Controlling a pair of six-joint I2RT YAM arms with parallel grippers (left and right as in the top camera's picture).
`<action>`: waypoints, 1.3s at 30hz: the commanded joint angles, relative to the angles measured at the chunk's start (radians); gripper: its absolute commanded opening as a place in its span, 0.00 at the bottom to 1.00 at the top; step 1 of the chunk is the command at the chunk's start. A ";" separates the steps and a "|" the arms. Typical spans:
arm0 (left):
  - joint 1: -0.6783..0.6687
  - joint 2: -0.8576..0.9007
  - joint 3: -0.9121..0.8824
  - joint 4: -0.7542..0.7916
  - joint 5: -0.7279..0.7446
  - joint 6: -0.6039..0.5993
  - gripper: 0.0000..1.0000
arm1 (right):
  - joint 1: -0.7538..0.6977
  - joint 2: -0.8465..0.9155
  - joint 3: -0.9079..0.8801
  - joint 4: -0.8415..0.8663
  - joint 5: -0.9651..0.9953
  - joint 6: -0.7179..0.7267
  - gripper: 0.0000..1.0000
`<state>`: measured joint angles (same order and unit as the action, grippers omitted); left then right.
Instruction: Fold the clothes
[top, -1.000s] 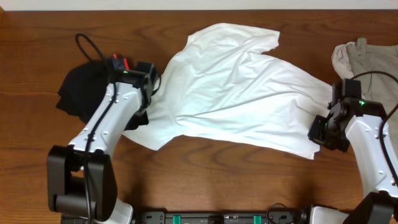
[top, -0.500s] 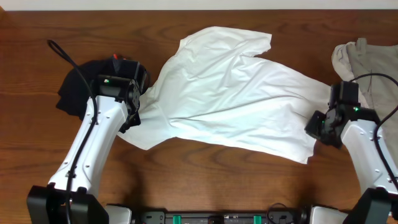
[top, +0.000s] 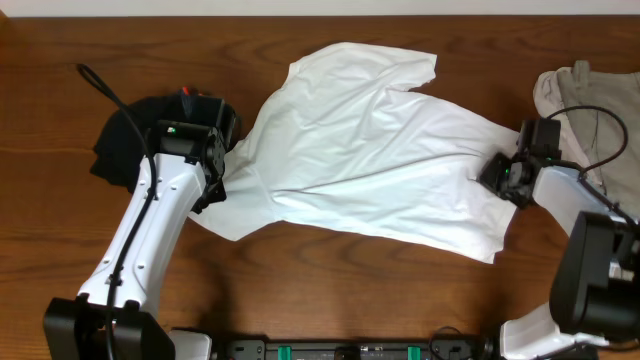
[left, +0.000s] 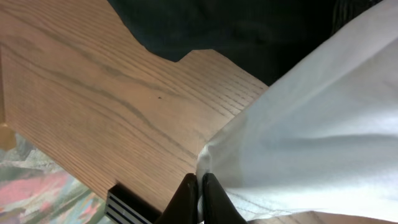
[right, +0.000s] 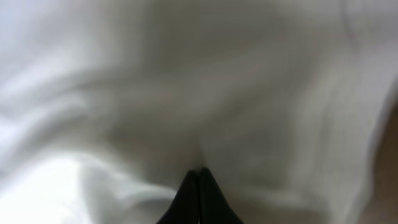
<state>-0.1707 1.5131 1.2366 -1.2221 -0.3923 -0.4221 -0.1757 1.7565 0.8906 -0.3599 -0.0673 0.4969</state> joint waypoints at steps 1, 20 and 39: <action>0.007 -0.004 0.011 -0.003 -0.012 0.002 0.06 | -0.003 0.161 -0.002 0.037 -0.019 0.032 0.01; 0.007 -0.004 0.011 0.057 0.048 0.002 0.12 | -0.016 0.606 1.001 -0.497 -0.214 -0.177 0.22; 0.006 -0.005 0.011 0.061 0.048 0.053 0.21 | -0.035 0.219 1.052 -1.092 -0.159 -0.350 0.31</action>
<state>-0.1699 1.5127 1.2369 -1.1606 -0.3428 -0.4000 -0.2192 2.0129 1.9457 -1.4292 -0.2531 0.1841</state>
